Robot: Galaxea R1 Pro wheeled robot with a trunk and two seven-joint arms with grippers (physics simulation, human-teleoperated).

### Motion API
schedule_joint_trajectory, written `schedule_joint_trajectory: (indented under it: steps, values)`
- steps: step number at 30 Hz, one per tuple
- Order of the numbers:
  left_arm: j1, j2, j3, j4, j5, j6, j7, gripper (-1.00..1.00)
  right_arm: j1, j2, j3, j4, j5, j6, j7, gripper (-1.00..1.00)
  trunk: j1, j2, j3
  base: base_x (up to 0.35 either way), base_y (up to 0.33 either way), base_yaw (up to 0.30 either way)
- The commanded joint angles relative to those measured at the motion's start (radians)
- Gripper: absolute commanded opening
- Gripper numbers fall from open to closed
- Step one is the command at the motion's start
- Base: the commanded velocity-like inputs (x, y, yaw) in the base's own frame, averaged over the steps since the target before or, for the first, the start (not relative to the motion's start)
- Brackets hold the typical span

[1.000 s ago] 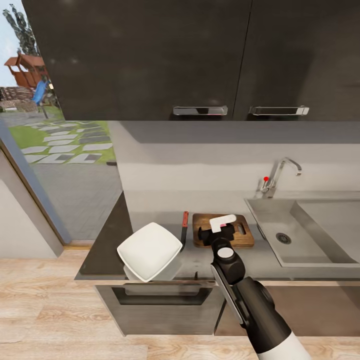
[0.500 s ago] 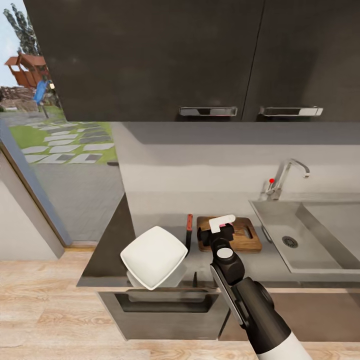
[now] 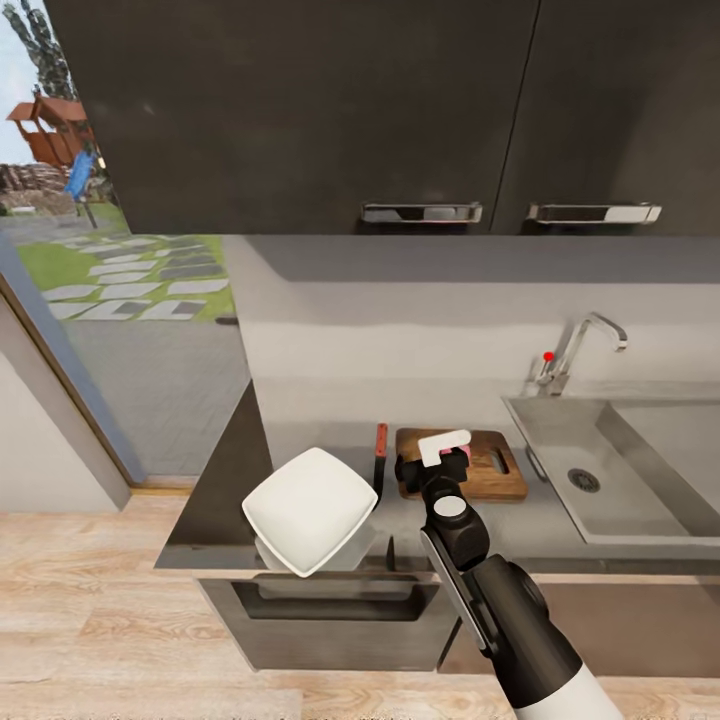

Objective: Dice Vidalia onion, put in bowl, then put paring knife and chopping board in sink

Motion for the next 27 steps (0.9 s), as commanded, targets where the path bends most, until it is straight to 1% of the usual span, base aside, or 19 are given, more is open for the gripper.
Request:
schedule_joint_trajectory:
  steps: [1, 27]
  values:
    - [0.000, 0.000, 0.001, -0.001, 0.005, -0.002, -0.002, 1.00, -0.001, 0.000, 0.002, -0.001, 0.004, 0.008, -0.003, 1.00, 0.001, -0.002, -0.003, 0.000, 0.000, 0.000]
    - [0.000, 0.000, 0.001, -0.002, 0.004, -0.002, -0.002, 1.00, -0.001, 0.000, 0.002, 0.008, 0.004, 0.008, -0.003, 1.00, 0.001, -0.002, -0.045, 0.000, -0.013, 0.000]
